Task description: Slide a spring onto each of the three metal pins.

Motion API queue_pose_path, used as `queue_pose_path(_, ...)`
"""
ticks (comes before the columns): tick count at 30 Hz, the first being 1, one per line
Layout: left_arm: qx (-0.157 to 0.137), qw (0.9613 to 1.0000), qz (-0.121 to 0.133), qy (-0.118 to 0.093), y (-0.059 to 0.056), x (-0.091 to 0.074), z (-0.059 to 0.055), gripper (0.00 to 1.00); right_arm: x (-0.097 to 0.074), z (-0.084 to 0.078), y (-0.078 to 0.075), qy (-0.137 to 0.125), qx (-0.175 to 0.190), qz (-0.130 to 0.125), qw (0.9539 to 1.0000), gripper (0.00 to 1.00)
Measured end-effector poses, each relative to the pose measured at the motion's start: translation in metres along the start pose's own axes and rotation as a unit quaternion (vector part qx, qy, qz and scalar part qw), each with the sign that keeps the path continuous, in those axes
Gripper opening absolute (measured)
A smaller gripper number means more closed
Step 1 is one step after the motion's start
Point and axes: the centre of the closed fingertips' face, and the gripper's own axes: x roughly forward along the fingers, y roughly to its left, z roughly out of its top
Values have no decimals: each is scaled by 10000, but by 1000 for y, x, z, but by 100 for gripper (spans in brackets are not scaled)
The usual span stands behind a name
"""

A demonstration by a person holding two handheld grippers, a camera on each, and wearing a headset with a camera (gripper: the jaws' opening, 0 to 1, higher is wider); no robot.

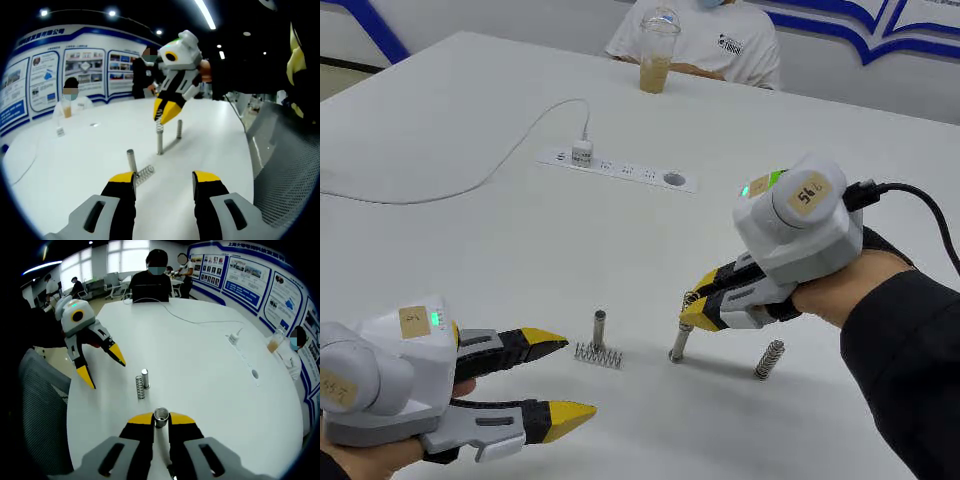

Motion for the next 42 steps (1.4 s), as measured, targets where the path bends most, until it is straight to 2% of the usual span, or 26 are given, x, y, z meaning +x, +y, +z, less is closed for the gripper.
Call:
queue_pose_path(15,-12,10000,-1,7,2,0,-3,46,5,-5,-1,-32,142,12,9999,12)
queue_pose_path(42,-40,10000,-5,44,1,2,-6,45,32,-31,0,3,442,44,9990,12)
